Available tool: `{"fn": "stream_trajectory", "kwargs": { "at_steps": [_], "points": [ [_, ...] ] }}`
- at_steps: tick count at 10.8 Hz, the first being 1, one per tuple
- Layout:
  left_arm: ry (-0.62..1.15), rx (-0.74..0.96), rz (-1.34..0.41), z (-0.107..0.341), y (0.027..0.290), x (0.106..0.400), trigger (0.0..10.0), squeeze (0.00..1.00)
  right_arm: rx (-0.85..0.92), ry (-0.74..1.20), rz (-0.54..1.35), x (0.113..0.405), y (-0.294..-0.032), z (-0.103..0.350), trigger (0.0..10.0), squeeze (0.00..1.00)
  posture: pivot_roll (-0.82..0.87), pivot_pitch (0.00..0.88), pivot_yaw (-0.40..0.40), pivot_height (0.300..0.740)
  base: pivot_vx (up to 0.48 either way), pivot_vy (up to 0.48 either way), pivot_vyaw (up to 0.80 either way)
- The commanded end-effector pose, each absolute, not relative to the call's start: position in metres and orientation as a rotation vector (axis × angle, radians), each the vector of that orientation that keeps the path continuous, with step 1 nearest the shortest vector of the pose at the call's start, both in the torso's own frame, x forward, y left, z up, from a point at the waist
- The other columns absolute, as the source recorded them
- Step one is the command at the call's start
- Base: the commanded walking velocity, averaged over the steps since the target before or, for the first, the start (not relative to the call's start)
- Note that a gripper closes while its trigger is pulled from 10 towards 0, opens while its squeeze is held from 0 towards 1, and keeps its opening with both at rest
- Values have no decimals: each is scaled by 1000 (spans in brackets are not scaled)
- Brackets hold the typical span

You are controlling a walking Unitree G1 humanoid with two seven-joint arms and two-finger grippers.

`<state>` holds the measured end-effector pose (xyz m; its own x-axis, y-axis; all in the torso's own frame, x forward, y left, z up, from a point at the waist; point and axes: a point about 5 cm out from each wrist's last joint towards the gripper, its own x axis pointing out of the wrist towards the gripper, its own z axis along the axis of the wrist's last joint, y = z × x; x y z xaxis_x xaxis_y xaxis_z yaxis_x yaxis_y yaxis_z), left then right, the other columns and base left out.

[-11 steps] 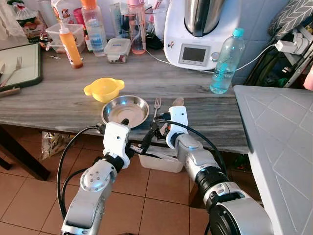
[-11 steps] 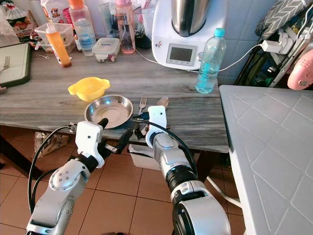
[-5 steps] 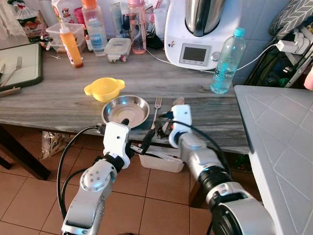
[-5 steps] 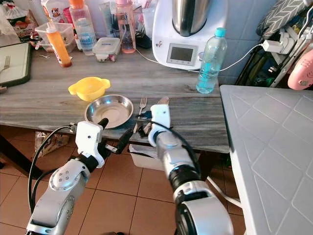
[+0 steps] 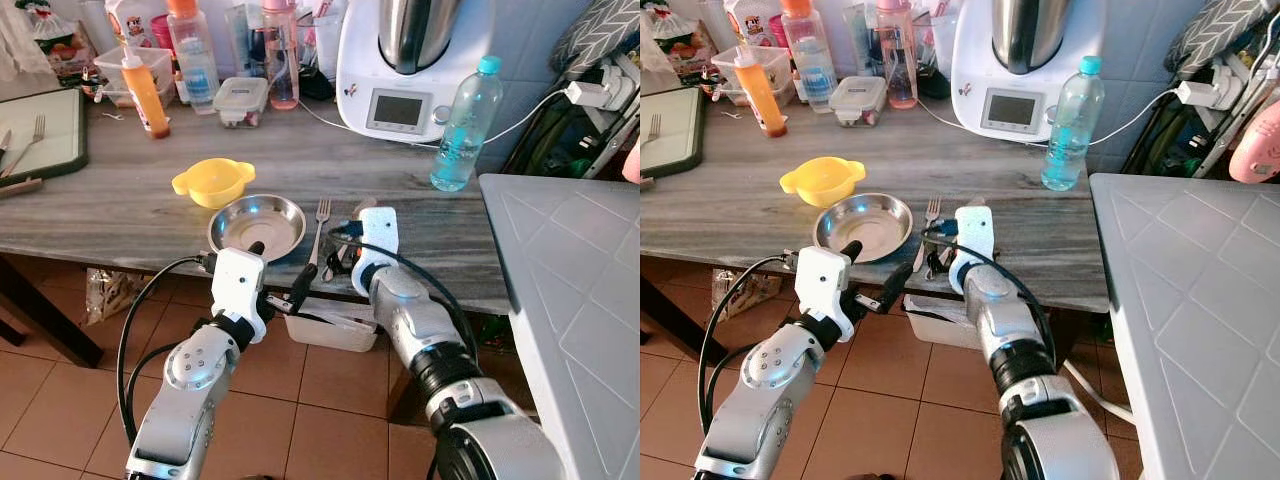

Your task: Setting the table

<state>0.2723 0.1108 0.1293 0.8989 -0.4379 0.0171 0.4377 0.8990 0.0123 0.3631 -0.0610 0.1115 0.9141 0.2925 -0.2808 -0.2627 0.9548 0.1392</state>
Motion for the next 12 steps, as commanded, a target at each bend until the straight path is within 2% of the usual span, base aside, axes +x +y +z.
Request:
{"fn": "stream_trajectory", "kwargs": {
  "at_steps": [1,5,7,12],
  "points": [
    [-17,18,-456,129,111,273,10000,0,106,297,300,363,-58,114,10000,0,143,61,31,740,0,0,0],
    [-26,19,-443,131,113,271,10000,0,233,273,258,376,-50,132,10000,0,156,65,17,740,0,0,0],
    [-35,14,-441,134,111,272,10000,0,280,275,221,383,-55,140,10000,0,156,66,9,740,0,0,0],
    [-86,-14,-437,145,114,270,10000,0,231,247,212,374,-67,127,10000,0,146,57,0,740,0,0,0]
  ]
}}
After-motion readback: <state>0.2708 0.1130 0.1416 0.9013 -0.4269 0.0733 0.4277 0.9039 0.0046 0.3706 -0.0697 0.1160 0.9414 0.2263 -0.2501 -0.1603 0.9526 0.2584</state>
